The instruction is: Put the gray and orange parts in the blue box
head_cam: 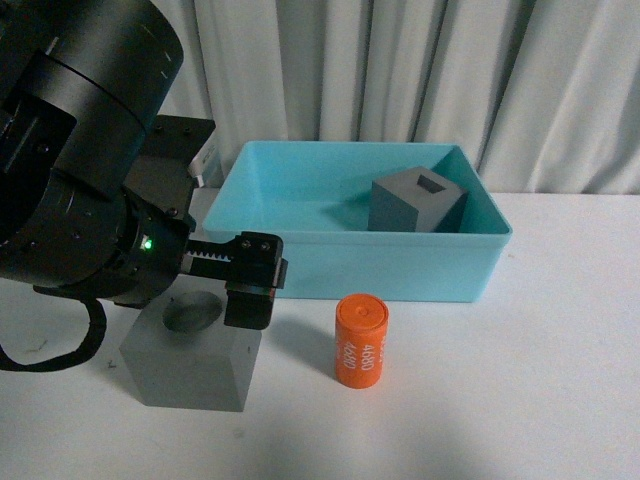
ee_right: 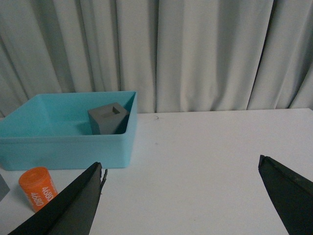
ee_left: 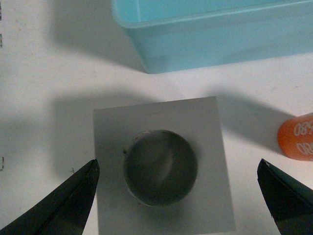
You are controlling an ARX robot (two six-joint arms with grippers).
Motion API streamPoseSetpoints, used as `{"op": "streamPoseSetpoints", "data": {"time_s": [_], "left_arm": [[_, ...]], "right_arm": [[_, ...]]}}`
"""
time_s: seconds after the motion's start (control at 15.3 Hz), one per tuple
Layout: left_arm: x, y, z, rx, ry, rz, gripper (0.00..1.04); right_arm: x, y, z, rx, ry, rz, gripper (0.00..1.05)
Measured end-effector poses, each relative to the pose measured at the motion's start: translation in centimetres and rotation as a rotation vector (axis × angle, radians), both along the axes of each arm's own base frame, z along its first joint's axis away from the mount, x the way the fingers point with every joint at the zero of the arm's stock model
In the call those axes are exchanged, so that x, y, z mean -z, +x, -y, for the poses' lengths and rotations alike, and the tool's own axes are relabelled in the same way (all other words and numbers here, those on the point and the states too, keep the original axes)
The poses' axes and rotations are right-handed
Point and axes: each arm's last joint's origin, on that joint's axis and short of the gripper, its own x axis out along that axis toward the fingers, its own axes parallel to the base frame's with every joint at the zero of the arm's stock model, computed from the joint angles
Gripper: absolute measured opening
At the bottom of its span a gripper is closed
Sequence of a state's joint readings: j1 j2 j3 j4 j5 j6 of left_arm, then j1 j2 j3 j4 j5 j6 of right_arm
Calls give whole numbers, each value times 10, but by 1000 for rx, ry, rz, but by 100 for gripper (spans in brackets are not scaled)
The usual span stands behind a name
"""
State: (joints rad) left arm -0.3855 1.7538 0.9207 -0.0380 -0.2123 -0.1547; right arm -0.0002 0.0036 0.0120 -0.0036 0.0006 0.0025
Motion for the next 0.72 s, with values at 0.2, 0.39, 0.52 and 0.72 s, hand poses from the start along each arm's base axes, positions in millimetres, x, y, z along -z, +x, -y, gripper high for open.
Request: {"op": "streamPoseSetpoints", "data": {"time_s": [0.2,0.39,0.52,0.72], "left_arm": [[1,9,-11,-17,19,6,98],[3,12,-13,-4,31,11,98],[3,14,-15,10,34,19,98],[8,21,-30,-6,62,22,98]], "right_arm": [[0,0,0,0,0,0,98],[0,0,0,0,0,0,98],[0,0,0,0,0,0,98],[0,0,0,0,0,0,98]]}}
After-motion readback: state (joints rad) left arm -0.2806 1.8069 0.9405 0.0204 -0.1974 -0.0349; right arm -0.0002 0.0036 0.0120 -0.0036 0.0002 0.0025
